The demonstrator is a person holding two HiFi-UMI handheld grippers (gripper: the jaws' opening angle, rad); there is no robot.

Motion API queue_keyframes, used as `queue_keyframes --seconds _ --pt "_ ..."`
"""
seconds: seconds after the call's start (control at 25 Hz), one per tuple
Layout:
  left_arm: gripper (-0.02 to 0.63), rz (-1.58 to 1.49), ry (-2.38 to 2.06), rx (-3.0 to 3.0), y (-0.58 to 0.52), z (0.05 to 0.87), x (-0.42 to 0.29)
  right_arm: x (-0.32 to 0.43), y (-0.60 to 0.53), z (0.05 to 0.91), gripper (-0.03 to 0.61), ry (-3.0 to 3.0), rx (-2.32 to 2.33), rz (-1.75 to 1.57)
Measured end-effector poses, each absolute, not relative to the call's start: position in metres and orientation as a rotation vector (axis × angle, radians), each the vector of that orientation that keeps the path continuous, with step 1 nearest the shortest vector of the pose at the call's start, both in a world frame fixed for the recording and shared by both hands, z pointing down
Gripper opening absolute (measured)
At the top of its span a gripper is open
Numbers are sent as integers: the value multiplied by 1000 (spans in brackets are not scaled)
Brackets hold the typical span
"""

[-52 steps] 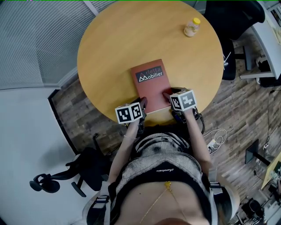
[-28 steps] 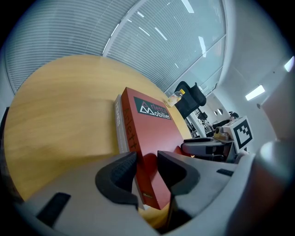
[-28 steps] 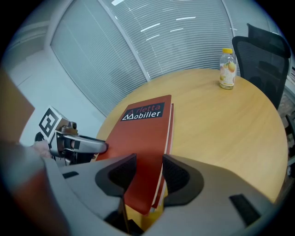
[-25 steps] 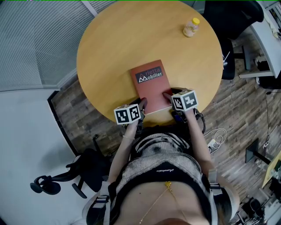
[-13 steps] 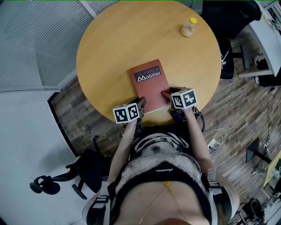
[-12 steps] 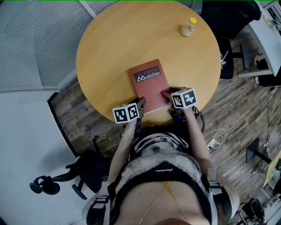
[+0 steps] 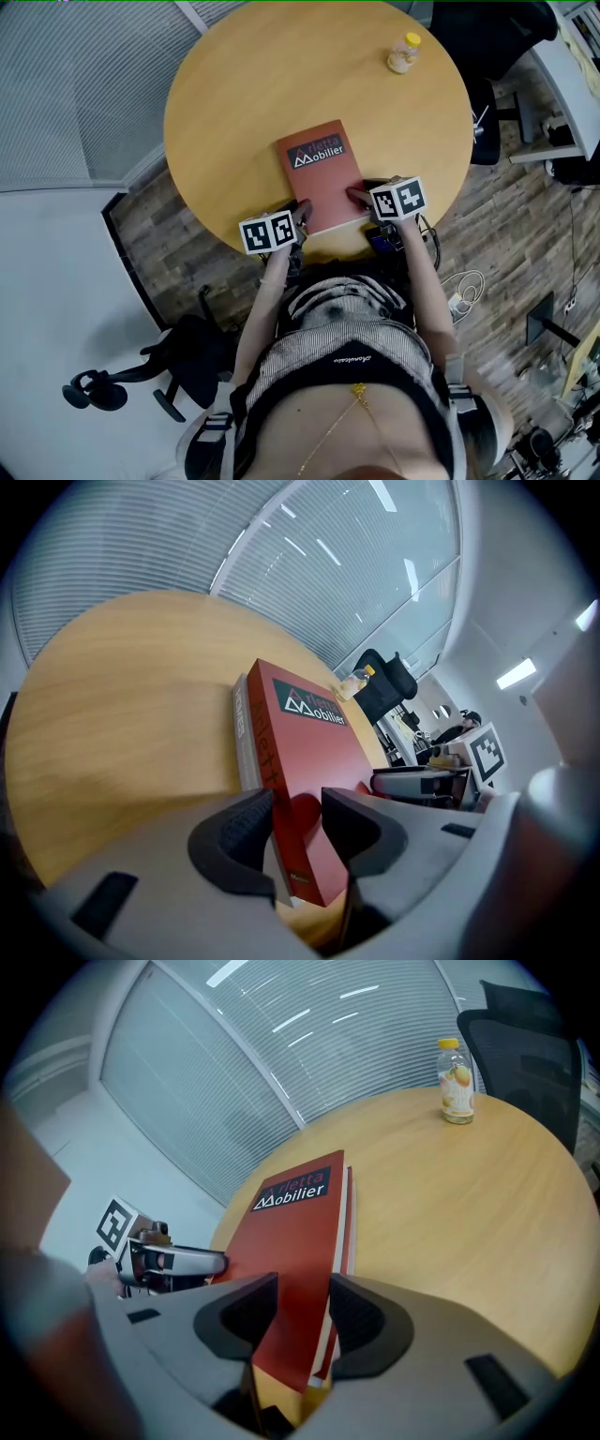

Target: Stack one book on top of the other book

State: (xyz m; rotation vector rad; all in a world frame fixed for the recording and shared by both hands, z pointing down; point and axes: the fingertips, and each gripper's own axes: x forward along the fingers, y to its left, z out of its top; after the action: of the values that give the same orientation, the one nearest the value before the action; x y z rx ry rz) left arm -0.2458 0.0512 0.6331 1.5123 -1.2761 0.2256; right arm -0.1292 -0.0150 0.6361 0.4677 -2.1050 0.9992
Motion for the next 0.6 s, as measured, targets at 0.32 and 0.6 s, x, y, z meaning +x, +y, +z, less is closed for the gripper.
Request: queue_keyframes --seconds 0.32,0.6 --pt "150 249 -1332 1588 45 608 -256 -125 -17 606 181 -2189 420 902" --pt "110 212 -1299 1689 39 580 -241 -125 -17 579 111 -2314 376 717"
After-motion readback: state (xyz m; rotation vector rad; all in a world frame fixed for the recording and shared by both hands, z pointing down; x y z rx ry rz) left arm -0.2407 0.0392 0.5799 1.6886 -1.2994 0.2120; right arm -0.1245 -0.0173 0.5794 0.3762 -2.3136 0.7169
